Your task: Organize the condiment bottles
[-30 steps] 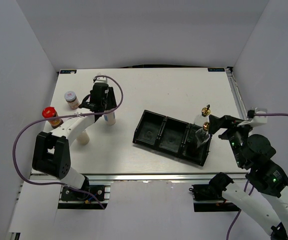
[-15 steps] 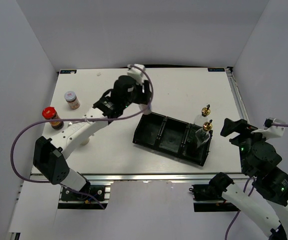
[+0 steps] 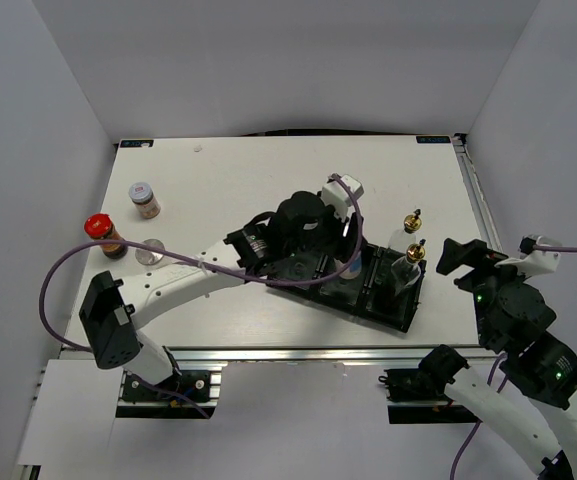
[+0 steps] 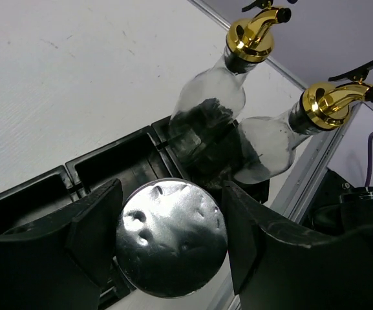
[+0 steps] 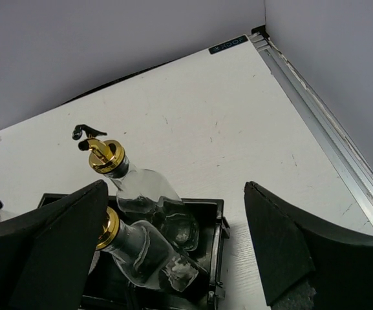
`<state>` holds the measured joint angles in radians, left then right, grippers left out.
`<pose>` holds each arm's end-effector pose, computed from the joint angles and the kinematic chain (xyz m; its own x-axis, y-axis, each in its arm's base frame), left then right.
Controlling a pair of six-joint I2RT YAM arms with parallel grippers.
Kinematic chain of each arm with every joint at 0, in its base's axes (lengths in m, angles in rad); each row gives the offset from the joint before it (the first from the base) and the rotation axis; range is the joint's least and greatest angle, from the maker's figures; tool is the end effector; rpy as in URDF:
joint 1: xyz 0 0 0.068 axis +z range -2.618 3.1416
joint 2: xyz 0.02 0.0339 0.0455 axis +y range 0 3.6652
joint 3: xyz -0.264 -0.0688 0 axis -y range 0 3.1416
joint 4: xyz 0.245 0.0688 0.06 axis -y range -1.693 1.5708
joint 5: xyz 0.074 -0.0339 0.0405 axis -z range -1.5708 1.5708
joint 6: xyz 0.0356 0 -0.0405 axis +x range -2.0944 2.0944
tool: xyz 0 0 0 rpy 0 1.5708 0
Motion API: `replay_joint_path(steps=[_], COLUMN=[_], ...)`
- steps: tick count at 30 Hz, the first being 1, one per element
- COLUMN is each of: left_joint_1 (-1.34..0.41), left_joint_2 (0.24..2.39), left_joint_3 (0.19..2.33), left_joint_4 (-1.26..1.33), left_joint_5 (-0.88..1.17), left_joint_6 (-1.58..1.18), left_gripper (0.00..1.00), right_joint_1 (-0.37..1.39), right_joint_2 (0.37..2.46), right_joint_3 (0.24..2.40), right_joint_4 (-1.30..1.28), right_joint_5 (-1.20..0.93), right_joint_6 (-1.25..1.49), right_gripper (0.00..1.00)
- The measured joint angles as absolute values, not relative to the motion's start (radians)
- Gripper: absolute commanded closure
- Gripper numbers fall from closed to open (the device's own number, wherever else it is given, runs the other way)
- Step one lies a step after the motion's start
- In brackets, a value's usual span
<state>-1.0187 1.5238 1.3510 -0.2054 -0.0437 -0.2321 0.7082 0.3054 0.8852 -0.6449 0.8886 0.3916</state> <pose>0.1907 -0.3066 0.3537 -0.3792 0.1775 -0.9081 0.7625 0.6159 -0.1981 0.0457 0.0028 0.3710 0.0223 0.3360 -0.9416 0.1835 0.9245 0.3342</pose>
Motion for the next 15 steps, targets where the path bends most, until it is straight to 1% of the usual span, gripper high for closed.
replay_joint_path(steps=[5, 14, 15], left_joint_1=[-1.029, -1.027, -1.027], left_joint_2=[1.592, 1.814, 1.829], left_joint_3=[1.353, 1.424, 1.431], left_joint_4=[-0.148, -0.151, -0.151], left_joint_5=[-0.046, -0.117, -0.124], left_joint_6=[-0.228, -0.207, -0.203], left_gripper=[0.99, 0.99, 0.96], right_joint_1=[0.708, 0.708, 0.708], right_joint_2=[0.284, 0.244, 0.240], right_joint_3=[0.885, 0.866, 0.866], right_joint_4=[-0.629, -0.619, -0.618], right_joint_5=[0.879, 0.876, 0.876], right_joint_6=[0.384, 0.378, 0.377], right_gripper=[0.11, 0.11, 0.11])
